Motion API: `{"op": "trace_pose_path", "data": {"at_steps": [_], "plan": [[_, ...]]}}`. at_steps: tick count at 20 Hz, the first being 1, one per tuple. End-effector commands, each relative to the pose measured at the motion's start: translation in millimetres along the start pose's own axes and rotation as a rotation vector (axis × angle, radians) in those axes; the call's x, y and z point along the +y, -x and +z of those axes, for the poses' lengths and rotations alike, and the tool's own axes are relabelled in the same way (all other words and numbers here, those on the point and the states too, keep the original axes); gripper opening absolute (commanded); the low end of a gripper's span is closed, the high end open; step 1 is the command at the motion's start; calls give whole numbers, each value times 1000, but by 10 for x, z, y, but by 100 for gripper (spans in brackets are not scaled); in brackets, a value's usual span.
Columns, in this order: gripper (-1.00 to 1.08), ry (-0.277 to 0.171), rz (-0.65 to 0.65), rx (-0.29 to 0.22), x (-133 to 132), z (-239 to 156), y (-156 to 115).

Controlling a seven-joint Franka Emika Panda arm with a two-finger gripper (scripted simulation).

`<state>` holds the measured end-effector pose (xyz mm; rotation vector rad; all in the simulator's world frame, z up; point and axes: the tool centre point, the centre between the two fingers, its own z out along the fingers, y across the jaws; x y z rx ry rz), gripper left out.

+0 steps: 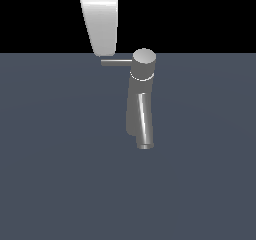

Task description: Turn on the faucet by rotating a designated handle.

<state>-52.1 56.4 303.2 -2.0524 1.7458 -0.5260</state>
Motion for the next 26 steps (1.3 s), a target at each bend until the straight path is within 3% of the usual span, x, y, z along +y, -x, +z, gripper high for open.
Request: {"op": "trace_pose_path", "data": {"at_steps": [1, 21, 26], "plan": [[-100, -14, 40, 12, -49, 69, -35], [-100, -41, 130, 46, -151, 228, -143], [-100, -41, 130, 46, -43, 232, -122]]}}
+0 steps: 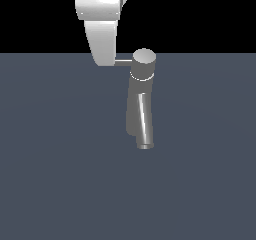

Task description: Turn on the faucet by rotating a designated handle.

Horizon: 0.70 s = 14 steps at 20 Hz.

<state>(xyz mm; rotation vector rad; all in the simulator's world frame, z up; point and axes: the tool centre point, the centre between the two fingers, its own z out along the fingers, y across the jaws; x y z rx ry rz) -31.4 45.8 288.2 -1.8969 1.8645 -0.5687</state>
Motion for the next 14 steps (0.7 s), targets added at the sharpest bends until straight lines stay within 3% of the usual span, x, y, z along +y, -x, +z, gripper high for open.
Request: {"op": "trace_pose_path", "data": {"at_steps": [1, 14], "plan": [[-100, 0, 0, 0, 66, 0, 7], [-100, 0, 0, 1, 420, 0, 35]]}}
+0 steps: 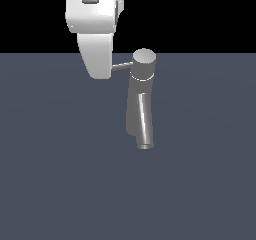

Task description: Turn on the faucet by rotating a designated handle.

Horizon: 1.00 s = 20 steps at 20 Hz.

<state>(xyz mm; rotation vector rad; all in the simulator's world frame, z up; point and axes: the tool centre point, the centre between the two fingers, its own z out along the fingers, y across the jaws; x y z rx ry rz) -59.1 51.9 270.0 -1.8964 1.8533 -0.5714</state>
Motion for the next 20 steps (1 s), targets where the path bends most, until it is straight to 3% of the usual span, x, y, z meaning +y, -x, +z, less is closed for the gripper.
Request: {"op": "trace_pose_path", "data": {"at_steps": [1, 8, 20], "plan": [[-100, 8, 4, 5, 116, 2, -28], [-100, 8, 4, 5, 302, 1, -11], [-100, 2, -3, 0, 362, -6, -60]]}}
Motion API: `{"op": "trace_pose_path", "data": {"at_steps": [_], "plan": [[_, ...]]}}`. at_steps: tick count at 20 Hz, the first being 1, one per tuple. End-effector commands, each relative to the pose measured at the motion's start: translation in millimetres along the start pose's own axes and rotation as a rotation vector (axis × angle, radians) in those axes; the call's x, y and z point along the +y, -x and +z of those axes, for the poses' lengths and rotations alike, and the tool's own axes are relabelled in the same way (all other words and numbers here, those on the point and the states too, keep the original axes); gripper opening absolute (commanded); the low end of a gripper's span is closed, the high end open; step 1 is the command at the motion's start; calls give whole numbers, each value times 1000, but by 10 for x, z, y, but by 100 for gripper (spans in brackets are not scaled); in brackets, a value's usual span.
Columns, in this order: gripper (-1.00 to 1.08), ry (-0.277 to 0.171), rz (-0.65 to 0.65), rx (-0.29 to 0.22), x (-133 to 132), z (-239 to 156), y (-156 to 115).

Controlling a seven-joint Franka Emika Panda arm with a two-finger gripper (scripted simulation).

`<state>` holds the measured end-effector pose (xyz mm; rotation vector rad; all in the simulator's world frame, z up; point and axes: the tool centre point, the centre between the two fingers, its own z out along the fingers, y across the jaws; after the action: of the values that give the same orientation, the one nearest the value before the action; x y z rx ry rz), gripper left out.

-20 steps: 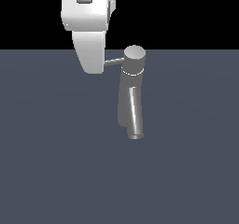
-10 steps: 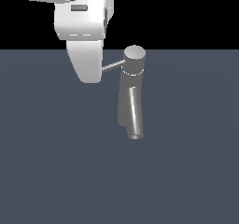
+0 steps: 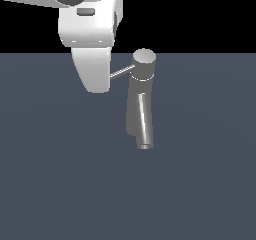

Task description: Turn on the faucet by rotating a designated handle.

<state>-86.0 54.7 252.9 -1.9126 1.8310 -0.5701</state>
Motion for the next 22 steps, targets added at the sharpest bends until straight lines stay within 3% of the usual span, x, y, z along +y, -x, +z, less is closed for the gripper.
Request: {"op": "trace_pose_path", "data": {"at_steps": [1, 22], "plan": [[-100, 5, 15, 9, 58, 5, -105], [-100, 7, 18, 11, 291, 3, -287]]}}
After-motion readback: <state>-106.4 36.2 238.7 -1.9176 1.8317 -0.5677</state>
